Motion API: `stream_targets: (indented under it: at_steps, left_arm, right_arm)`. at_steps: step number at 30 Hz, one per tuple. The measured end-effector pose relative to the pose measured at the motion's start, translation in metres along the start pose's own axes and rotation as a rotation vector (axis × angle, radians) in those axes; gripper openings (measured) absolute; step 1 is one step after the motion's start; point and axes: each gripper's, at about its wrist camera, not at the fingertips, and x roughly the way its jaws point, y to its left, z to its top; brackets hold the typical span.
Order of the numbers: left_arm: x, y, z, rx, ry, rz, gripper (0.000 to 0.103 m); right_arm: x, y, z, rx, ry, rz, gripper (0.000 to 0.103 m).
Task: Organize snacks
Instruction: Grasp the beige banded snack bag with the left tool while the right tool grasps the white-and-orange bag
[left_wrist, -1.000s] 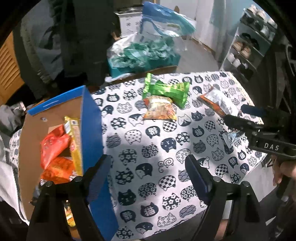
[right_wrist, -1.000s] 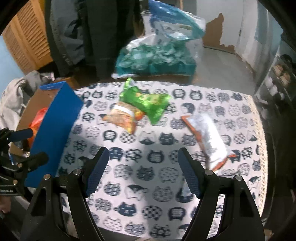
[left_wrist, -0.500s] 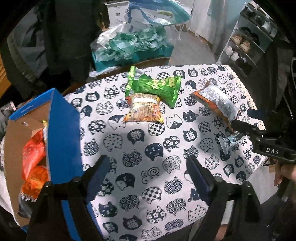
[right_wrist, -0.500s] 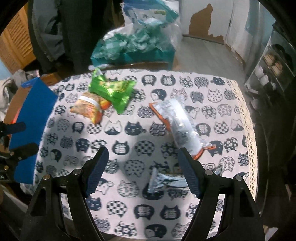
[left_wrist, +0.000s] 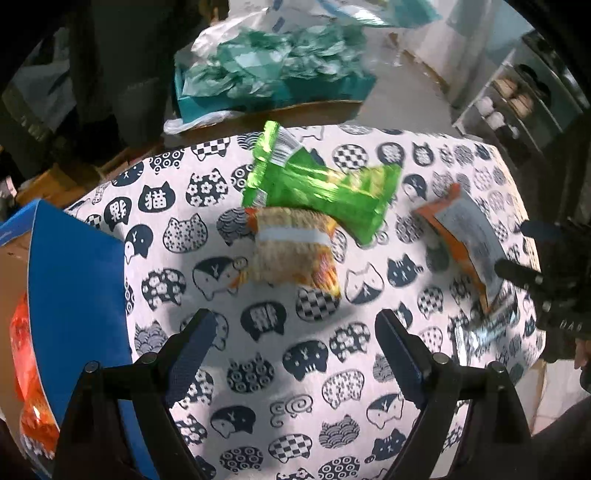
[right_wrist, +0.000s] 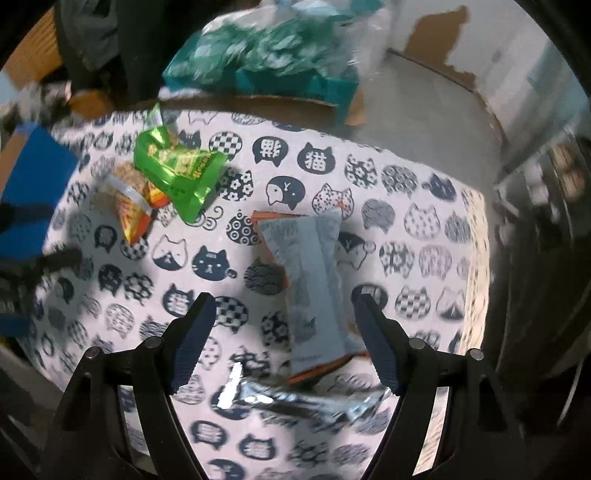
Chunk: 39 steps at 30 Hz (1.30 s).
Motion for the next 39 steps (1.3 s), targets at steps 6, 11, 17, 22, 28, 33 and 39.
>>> stream_targets:
  at_steps: [6,11,17,22,28,33,39]
  left_arm:
    - [0.007,-0.009,0.018,0.115,0.044,0.011,0.089]
    - [0.028,-0.014,0.024,0.103,0.050,-0.006,0.089]
    - [0.053,-0.012,0.033,0.078,0.082,0.011,0.089]
    - [0.062,-0.011,0.039,0.084,0.084,0.012,0.089]
    - [0.074,-0.007,0.040,0.067,0.091,-0.021,0.089]
    - [0.079,-0.001,0.036,0.041,0.098,-0.046,0.066]
    - [0.070,-0.003,0.019,0.107,0.059,-0.014,0.058]
  right_arm:
    - [0.018,-0.018,0.004,0.004,0.034,0.037,0.077]
    - [0.034,-0.019,0.004,0.006,0.042,0.042,0.077]
    - [0.048,-0.020,0.002,0.014,0.044,0.039,0.077]
    - [0.063,-0.021,0.002,0.027,0.056,0.006,0.077]
    - [0.073,-0.015,-0.004,0.005,0.064,0.001,0.076]
    - [0.078,-0.012,-0.007,0.016,0.069,0.011,0.056]
    - [0.073,-0.006,-0.014,0.024,0.051,0.009,0.038]
